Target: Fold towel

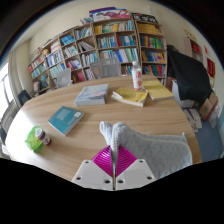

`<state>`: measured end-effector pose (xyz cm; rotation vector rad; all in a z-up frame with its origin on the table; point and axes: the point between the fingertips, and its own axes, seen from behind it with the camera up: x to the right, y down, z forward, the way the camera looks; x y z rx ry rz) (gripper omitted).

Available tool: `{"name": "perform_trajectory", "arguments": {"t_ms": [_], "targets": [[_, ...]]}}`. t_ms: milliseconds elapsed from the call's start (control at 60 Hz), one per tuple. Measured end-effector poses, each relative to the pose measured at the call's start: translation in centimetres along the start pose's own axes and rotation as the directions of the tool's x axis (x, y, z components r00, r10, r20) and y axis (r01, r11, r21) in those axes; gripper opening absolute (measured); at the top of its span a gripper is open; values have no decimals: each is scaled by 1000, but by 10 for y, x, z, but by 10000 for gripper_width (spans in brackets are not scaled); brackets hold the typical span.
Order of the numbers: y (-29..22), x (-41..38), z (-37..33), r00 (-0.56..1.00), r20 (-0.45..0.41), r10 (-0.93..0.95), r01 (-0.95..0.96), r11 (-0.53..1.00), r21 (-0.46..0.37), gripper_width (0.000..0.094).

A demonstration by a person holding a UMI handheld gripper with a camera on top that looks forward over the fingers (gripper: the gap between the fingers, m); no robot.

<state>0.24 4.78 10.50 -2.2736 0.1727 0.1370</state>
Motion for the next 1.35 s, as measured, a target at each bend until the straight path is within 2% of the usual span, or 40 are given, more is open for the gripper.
{"name": "perform_trajectory", "arguments": {"t_ms": [100,183,367,400,433,500,633,667,733,750,767,783,817,833,867,1033,1233,1350], "targets": [[-26,57,-34,997,-9,74,-74,997,28,11],[-17,125,-49,993,-74,94,-93,996,13,14],[69,227,-30,959,-208,191,-225,962,-154,20],[87,238,-26,957,-222,189,-232,955,-185,23],[99,245,-12,958,-227,173,-217,959,-183,29],[100,252,-4,967,-222,125,-160,976,-149,32],[101,251,-7,960,-240,145,-188,968,-165,41],[100,248,-8,957,-237,165,-207,964,-165,85],[87,241,-27,951,-224,212,-252,953,-168,294],[84,238,-27,950,-216,227,-264,951,-159,370],[80,235,-30,948,-207,242,-275,950,-149,479],[75,232,-35,947,-196,256,-285,949,-137,633],[62,226,-49,945,-175,277,-299,948,-110,833],[58,226,-55,943,-174,284,-303,948,-96,858],[50,222,-69,942,-168,292,-307,949,-75,820],[32,189,-145,933,-173,316,-321,947,2,832],[41,135,-231,931,-192,310,-304,951,65,828],[61,114,-266,920,-190,344,-336,939,73,826]]}}
